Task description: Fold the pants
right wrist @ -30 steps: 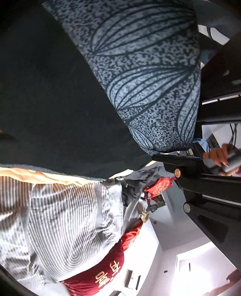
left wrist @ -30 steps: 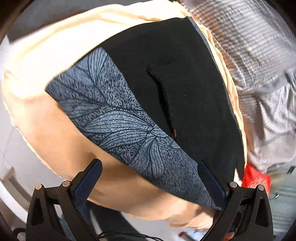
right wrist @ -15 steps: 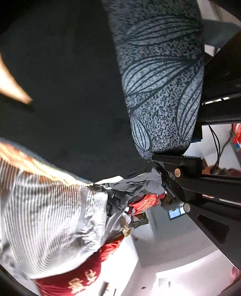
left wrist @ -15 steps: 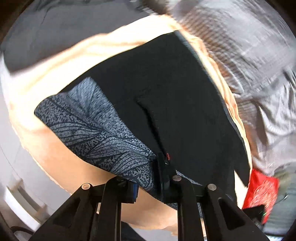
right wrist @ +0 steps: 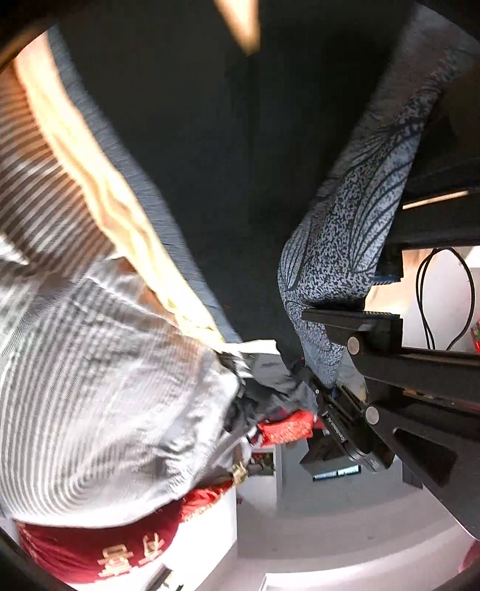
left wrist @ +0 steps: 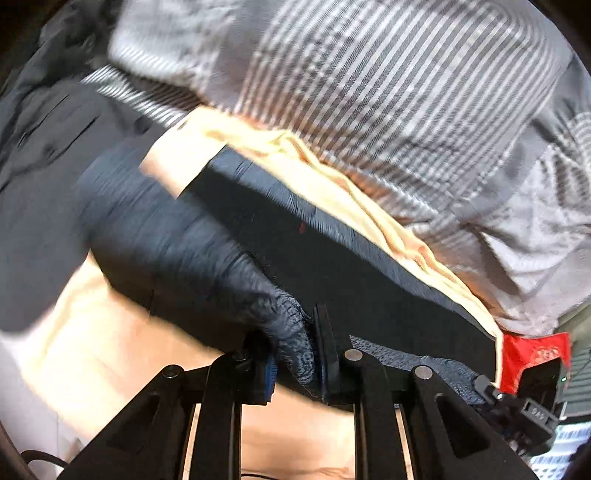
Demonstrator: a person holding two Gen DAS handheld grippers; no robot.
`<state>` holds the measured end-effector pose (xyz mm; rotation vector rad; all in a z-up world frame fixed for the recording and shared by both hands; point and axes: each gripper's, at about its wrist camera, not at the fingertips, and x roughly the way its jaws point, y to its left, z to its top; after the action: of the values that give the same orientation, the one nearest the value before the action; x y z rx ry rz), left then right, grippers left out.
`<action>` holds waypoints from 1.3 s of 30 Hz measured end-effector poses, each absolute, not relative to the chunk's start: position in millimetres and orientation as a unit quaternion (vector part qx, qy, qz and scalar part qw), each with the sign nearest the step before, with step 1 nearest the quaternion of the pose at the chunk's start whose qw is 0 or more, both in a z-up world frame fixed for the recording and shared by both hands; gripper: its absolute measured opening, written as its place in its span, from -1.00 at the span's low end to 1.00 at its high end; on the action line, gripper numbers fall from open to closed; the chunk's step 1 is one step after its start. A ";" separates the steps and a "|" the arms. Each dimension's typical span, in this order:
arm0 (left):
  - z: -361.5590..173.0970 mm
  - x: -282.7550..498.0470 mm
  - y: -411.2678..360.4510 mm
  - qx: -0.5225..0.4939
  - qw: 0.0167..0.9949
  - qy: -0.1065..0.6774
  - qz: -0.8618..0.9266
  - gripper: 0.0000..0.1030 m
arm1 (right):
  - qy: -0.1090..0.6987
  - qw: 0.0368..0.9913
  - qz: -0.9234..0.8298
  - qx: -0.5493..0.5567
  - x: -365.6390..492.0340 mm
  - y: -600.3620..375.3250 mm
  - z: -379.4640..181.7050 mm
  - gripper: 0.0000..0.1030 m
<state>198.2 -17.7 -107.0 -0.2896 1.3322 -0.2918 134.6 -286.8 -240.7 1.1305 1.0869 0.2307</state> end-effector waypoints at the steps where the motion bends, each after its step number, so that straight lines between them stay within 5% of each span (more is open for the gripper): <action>1: -116.3 212.5 -27.7 -0.128 0.766 0.616 -0.133 -0.64 | 0.491 0.703 0.099 0.505 145.8 -289.3 -246.6 -0.78; 10: -179.2 281.3 -61.4 -0.098 0.745 0.646 -0.134 -0.41 | 0.533 0.695 0.030 0.482 228.2 -309.2 -324.0 -0.72; 16: -166.1 285.2 -59.9 -0.104 0.732 0.652 -0.167 -0.37 | 0.555 0.685 0.013 0.472 243.7 -309.0 -344.8 -0.72; 17: -157.1 282.7 -59.5 -0.092 0.738 0.647 -0.168 -0.28 | 0.560 0.684 0.011 0.468 245.3 -309.0 -343.4 -0.71; 18: -147.3 280.7 -58.7 -0.071 0.753 0.635 -0.159 0.25 | 0.563 0.684 0.011 0.464 246.9 -308.1 -340.2 -0.63; 19: -139.6 280.3 -57.1 -0.061 0.765 0.623 -0.152 0.50 | 0.564 0.685 0.012 0.461 248.2 -308.2 -339.1 -0.54; 21: -121.5 278.2 -53.1 -0.051 0.784 0.599 -0.153 0.51 | 0.555 0.696 0.023 0.455 250.4 -304.4 -326.5 0.08; 24: -118.8 274.0 -60.3 -0.022 0.781 0.604 -0.155 0.51 | 0.534 0.705 0.030 0.466 245.5 -300.8 -299.8 0.54; 31: -138.3 202.1 -127.2 0.076 0.731 0.634 -0.239 0.51 | 0.530 0.731 0.010 0.429 171.8 -292.6 -248.2 0.54; 39: -159.1 88.8 -231.6 0.105 0.634 0.684 -0.345 0.51 | 0.539 0.714 -0.128 0.428 -24.6 -346.3 -239.4 0.54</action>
<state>88.8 -231.6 -159.1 0.2412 1.5632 -0.7894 -24.6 -346.3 -239.4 0.9476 1.1952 -0.2837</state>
